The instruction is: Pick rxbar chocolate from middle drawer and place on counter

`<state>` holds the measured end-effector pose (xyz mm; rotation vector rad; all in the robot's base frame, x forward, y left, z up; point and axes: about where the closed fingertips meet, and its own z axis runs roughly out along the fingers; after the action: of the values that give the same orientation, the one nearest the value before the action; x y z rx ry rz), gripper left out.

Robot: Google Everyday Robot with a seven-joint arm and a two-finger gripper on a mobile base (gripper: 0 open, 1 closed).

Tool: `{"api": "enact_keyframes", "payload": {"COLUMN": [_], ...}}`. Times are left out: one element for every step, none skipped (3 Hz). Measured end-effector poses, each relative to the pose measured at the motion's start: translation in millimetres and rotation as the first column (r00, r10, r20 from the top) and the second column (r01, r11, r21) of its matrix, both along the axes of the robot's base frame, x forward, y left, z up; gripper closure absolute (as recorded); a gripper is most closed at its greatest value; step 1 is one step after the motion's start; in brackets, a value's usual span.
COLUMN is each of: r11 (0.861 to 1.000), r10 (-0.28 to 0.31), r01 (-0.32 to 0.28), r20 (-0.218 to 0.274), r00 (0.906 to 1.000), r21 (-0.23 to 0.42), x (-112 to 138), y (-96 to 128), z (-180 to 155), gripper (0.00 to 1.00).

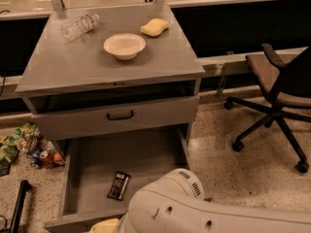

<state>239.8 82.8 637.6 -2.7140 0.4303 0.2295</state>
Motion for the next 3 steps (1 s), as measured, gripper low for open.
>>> {"api": "enact_keyframes", "payload": {"r11": [1.000, 0.998, 0.946], "r10": [0.000, -0.042, -0.234], "r01": [0.000, 0.042, 0.251], "r20": [0.000, -0.009, -0.106], "r00": [1.0000, 0.9991, 0.9665], "r21": [0.000, 0.055, 0.206], "x": [0, 4, 14], "y": [0, -23, -76], "z": [0, -10, -40], "gripper": [0.00, 0.00, 0.00]}}
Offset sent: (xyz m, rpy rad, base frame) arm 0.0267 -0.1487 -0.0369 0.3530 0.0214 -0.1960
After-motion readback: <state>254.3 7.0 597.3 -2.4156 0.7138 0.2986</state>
